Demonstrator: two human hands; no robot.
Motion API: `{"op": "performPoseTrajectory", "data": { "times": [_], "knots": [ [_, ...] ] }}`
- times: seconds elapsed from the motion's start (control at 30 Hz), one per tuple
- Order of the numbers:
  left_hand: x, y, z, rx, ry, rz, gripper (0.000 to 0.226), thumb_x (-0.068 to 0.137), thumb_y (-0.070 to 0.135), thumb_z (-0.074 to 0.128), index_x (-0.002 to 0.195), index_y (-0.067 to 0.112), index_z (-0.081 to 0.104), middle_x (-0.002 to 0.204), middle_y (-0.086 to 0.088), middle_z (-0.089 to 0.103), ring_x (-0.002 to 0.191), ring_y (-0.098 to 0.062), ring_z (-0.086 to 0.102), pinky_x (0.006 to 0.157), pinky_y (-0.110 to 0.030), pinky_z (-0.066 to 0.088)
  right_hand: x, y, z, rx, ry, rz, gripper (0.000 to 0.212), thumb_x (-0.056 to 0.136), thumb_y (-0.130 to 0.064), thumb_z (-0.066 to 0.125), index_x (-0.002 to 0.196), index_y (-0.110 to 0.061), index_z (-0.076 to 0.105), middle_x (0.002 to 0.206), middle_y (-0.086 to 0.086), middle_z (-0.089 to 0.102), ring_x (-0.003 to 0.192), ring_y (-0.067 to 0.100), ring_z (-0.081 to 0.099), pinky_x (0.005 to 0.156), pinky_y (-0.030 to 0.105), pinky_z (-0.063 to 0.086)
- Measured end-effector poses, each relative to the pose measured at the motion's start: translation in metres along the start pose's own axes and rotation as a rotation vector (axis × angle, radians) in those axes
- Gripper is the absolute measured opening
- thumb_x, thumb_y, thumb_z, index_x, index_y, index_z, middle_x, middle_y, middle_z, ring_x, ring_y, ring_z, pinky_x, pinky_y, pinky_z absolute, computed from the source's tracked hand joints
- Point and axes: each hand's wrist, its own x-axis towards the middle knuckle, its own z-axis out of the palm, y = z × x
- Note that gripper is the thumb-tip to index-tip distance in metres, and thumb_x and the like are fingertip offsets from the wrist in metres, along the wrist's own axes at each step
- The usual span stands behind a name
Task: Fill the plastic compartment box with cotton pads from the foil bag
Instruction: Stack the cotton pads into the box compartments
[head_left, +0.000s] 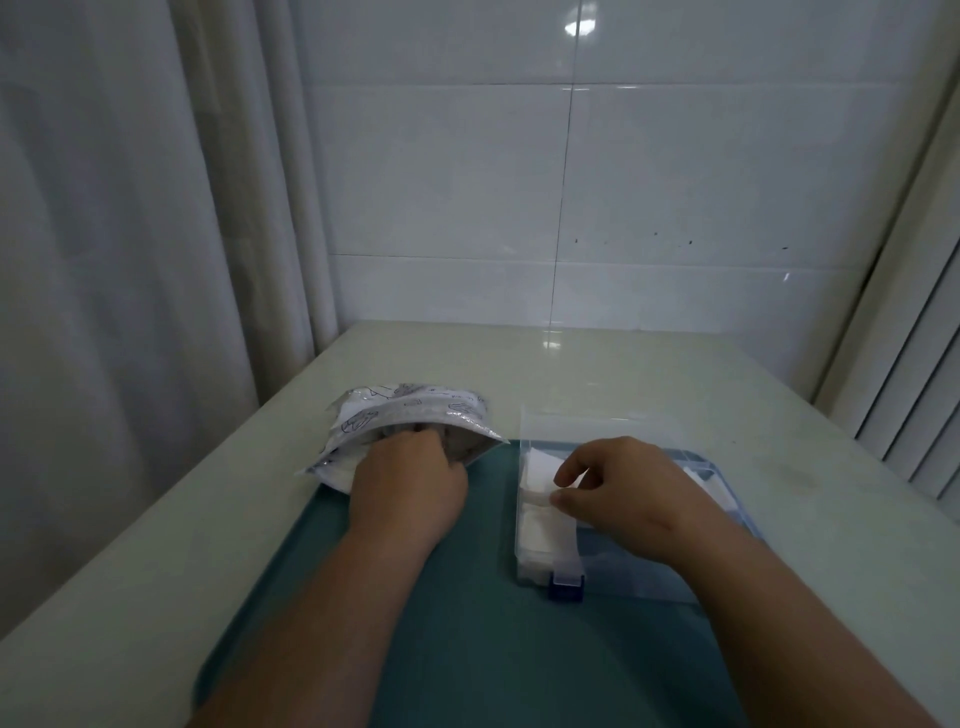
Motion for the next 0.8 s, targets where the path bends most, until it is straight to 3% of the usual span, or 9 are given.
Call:
{"op": "performPoseTrajectory", "data": {
  "times": [0.1,0.17,0.3,0.4,0.57,0.8],
  "knots": [
    [0.0,0.002,-0.005,0.019,0.076,-0.018,0.03,0.092,0.029,0.046,0.076,0.014,0.068,0.072,-0.003,0.064,0.069,-0.021,0.058,0.059,-0.03,0.04,0.0,0.0,0.0,0.001,-0.005,0.001,0.019,0.086,-0.04,0.067,0.103,-0.031,0.067,0.098,-0.008,0.065,0.083,0.009,0.061,0.081,0.031,0.056],
    [0.0,0.001,-0.007,0.039,0.105,-0.023,0.029,0.092,0.032,0.05,0.072,0.016,0.064,0.069,-0.001,0.062,0.068,-0.021,0.058,0.057,-0.029,0.036,0.0,-0.001,0.0,-0.002,-0.003,0.0,0.019,0.086,-0.04,0.066,0.104,-0.031,0.067,0.098,-0.007,0.065,0.082,0.008,0.061,0.082,0.032,0.057],
    [-0.001,0.0,-0.011,-0.02,0.128,-0.071,0.007,0.087,0.028,0.059,0.089,0.022,0.062,0.09,-0.001,0.066,0.088,-0.024,0.06,0.067,-0.031,0.044,0.0,-0.001,0.0,-0.006,-0.003,-0.002,0.02,0.087,-0.04,0.066,0.104,-0.03,0.067,0.097,-0.008,0.065,0.082,0.008,0.061,0.082,0.032,0.056],
    [-0.003,-0.001,-0.007,-0.067,0.108,-0.04,0.022,0.086,0.034,0.063,0.105,0.022,0.06,0.1,0.0,0.066,0.095,-0.024,0.06,0.073,-0.034,0.049,0.0,-0.001,0.0,-0.007,-0.002,-0.002,0.02,0.086,-0.04,0.067,0.104,-0.031,0.067,0.097,-0.008,0.065,0.082,0.008,0.061,0.082,0.032,0.056],
    [-0.004,-0.002,-0.006,-0.083,0.044,0.004,0.014,0.084,0.035,0.061,0.097,0.029,0.063,0.097,0.004,0.064,0.092,-0.022,0.061,0.075,-0.036,0.053,0.001,0.0,0.001,0.0,0.008,-0.001,0.018,0.086,-0.041,0.067,0.101,-0.031,0.067,0.095,-0.009,0.064,0.081,0.008,0.061,0.079,0.032,0.057],
    [-0.008,0.004,0.002,-0.028,-0.15,0.095,0.03,0.086,0.022,0.054,0.115,0.026,0.06,0.116,-0.004,0.055,0.104,-0.025,0.053,0.084,-0.036,0.047,0.001,0.001,0.001,0.001,0.01,-0.003,0.018,0.085,-0.041,0.067,0.101,-0.032,0.068,0.094,-0.01,0.064,0.079,0.008,0.061,0.077,0.032,0.057]
  ]
}}
